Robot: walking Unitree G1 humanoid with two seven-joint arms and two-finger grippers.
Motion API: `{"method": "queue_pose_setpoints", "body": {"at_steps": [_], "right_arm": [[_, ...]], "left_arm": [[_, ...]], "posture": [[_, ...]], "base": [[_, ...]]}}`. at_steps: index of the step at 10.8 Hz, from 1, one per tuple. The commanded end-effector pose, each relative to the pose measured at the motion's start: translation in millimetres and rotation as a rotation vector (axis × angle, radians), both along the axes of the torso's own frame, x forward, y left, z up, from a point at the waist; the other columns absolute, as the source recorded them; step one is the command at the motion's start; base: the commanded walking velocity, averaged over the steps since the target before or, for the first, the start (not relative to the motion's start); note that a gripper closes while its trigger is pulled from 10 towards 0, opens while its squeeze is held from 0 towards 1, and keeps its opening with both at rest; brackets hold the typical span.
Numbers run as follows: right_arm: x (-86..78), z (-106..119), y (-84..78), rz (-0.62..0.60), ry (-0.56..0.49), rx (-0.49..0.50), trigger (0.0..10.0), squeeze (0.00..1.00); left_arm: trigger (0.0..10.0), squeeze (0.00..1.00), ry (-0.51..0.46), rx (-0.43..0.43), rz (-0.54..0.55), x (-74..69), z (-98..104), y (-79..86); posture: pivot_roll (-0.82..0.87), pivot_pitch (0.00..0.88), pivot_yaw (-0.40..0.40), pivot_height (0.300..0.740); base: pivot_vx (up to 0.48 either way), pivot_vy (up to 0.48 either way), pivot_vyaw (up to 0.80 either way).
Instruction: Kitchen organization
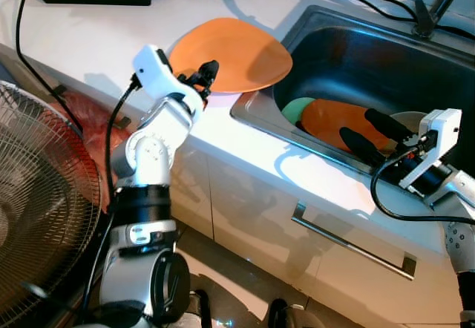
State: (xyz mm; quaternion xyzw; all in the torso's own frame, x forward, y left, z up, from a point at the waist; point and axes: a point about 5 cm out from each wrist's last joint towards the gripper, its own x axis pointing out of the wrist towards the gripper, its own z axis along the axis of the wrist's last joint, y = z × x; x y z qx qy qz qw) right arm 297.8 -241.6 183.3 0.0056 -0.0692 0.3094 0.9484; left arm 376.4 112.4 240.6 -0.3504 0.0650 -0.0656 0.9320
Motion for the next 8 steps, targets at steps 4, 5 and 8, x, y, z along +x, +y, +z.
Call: {"method": "queue_pose_setpoints", "body": {"at_steps": [4,5,8], "right_arm": [[-1.1,2.1,0.3,0.013,-0.002,-0.017,10.0,0.00],[-0.9,2.0,0.5,0.014,-0.003,-0.018,10.0,0.00],[-0.5,2.0,0.3,0.012,-0.002,-0.019,10.0,0.00]], "left_arm": [[0.0,0.00,0.026,0.028,0.013,2.3,-3.7,-4.6],[0.0,0.00,0.026,0.032,0.012,1.9,-4.1,-6.0],[0.0,0.00,0.030,0.028,0.007,1.4,-5.2,-8.0]], "posture": [[0.02,0.195,-0.021,0.740],[0.02,0.195,-0.022,0.740],[0.02,0.196,-0.024,0.740]], "base": [[0.000,0.000,0.00],[0.000,0.000,0.00],[0.000,0.000,0.00]]}}
